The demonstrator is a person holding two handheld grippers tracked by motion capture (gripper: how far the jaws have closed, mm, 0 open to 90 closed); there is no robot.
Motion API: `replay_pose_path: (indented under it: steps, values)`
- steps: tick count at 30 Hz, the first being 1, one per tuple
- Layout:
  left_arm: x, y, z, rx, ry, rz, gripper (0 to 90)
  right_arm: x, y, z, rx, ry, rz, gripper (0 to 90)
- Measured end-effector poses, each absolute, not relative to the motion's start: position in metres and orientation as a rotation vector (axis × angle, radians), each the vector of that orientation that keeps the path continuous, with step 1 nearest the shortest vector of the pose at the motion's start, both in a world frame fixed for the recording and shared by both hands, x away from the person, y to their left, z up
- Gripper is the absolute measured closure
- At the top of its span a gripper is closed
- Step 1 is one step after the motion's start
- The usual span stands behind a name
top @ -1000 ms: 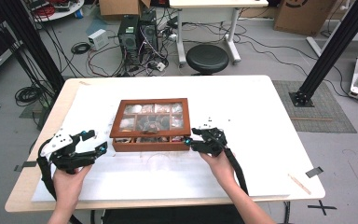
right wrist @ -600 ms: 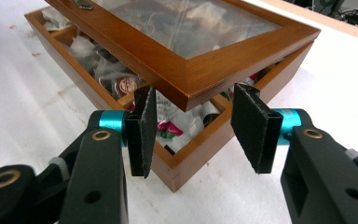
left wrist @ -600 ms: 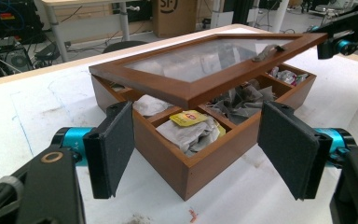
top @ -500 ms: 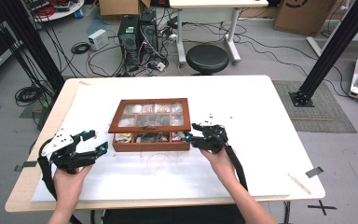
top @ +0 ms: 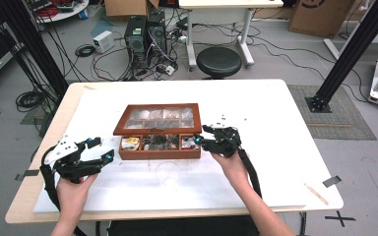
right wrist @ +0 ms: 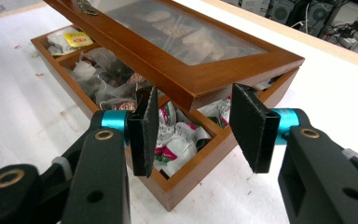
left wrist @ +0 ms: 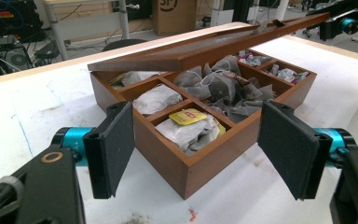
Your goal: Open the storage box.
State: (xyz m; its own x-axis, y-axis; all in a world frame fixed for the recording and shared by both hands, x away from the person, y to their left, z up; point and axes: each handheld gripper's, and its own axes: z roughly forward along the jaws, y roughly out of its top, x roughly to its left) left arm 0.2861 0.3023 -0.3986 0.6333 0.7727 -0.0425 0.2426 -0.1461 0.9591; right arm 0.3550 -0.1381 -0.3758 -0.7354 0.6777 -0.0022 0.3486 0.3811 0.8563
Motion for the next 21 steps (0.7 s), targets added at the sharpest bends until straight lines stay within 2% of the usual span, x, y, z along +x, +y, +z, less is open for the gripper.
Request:
replay_pose_path:
  steps: [21]
  values:
    - [0.286, 0.301, -0.399, 1.704, 0.835, 0.567, 27.6, 0.363, -0.139, -0.359, 0.904, 2.248, 1.349, 55.3]
